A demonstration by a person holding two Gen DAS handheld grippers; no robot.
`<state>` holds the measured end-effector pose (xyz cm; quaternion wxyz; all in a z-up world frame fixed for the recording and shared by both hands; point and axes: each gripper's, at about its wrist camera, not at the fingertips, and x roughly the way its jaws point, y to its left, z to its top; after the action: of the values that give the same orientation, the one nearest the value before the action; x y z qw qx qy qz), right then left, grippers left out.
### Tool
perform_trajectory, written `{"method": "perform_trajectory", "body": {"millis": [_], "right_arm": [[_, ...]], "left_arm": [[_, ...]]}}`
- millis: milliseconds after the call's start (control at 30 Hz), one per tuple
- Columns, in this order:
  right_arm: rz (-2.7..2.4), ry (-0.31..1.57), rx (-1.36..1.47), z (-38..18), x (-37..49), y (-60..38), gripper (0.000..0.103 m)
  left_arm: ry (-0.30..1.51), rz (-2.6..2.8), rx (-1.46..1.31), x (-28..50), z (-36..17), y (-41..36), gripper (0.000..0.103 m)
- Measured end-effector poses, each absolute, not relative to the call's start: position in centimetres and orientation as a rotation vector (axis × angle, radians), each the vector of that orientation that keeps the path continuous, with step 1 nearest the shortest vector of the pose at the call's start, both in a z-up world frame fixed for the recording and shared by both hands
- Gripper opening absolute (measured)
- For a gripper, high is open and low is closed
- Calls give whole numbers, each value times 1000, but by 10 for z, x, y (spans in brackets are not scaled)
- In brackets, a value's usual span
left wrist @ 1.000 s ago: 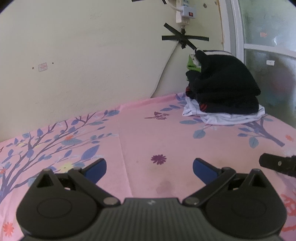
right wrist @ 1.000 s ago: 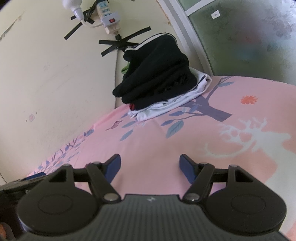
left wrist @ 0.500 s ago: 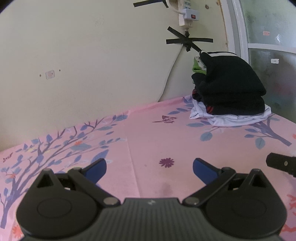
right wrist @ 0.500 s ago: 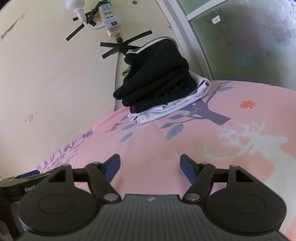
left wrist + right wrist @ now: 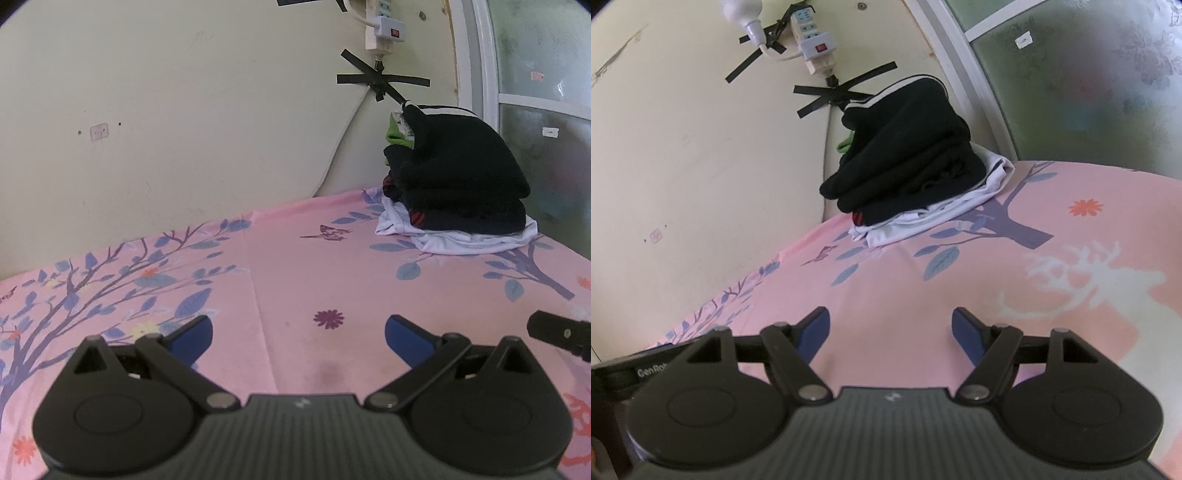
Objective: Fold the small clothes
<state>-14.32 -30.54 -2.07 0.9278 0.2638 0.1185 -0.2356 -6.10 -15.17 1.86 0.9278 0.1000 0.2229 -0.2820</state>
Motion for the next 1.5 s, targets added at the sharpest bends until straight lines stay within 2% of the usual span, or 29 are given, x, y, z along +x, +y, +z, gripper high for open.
{"method": "perform_trajectory", "body": {"millis": [1500], "right_arm": [[-495, 251, 509, -20, -142, -301, 69]], "left_arm": [[420, -676, 212, -76, 24, -151, 103]]}}
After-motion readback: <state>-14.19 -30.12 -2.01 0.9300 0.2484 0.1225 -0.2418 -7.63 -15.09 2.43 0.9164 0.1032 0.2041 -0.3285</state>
